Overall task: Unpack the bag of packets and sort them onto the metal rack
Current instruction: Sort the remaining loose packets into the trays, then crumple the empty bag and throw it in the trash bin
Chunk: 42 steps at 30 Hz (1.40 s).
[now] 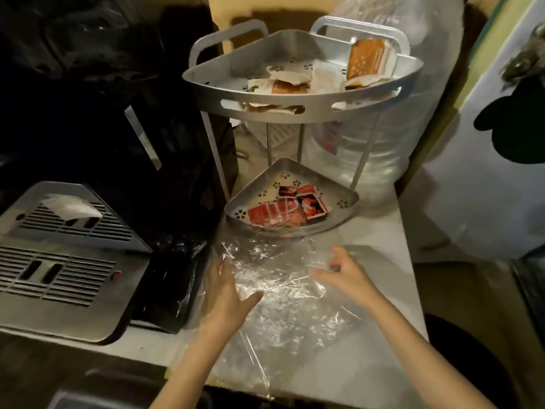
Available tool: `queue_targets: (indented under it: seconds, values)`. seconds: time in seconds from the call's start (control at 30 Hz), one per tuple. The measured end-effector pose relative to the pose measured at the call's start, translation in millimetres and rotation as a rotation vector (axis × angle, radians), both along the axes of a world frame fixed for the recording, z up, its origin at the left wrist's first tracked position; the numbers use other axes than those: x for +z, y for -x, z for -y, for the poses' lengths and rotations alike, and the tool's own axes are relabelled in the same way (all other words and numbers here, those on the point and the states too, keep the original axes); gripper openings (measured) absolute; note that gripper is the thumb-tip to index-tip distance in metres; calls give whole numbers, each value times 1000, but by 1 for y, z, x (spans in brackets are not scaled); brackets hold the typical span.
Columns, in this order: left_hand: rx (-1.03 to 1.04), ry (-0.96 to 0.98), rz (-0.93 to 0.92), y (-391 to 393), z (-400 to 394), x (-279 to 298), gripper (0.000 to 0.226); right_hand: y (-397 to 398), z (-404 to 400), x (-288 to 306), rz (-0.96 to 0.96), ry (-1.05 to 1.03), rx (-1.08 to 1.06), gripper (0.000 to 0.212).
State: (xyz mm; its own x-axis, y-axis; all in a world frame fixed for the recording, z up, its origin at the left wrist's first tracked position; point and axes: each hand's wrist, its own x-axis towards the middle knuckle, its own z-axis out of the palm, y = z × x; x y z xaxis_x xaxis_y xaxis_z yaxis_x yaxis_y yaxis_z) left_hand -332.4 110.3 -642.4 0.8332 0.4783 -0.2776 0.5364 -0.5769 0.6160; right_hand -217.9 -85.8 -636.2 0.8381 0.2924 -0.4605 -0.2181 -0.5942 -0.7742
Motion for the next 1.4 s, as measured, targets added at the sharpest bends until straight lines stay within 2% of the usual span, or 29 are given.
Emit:
queue_targets:
  seconds: [0.17, 0.3, 0.43, 0.53, 0.73, 0.8, 0.93, 1.0, 1.1, 1.23, 1.33, 1.4]
  values:
    - [43, -72, 17, 3, -3, -15, 101, 16, 0, -4, -59, -53, -79, 46]
    - [-18, -205, -55, 5, -5, -17, 93, 28, 3, -4, -171, -41, -50, 39]
    - [4, -49, -79, 7, -3, -12, 90, 35, 1, -3, -228, -105, -87, 39]
    - [82, 35, 0, 9, -7, -10, 89, 38, -3, 0, -295, -158, -149, 29]
    - [157, 160, 42, 11, -14, -2, 82, 43, -12, 4, -327, -73, -52, 21]
    - [155, 164, 9, 12, -16, -4, 84, 45, -14, 3, -288, -51, -57, 13]
    - [110, 56, -74, 15, -13, -4, 78, 51, -10, -1, -198, -143, -129, 2]
    - [77, 47, -51, 17, -10, -2, 78, 54, -4, 0, -168, -161, -126, 9]
    - [99, 184, 66, 17, -11, 0, 84, 51, 5, 2, -219, -241, -128, 11]
    - [41, 427, 127, 16, -7, 9, 86, 42, 15, 3, -317, -320, -195, 8]
    - [-10, 698, 134, 19, -6, 17, 85, 37, 21, 7, -347, -349, -282, 17]
    - [-40, 783, 121, 19, -5, 24, 84, 34, 25, 10, -328, -352, -299, 28]
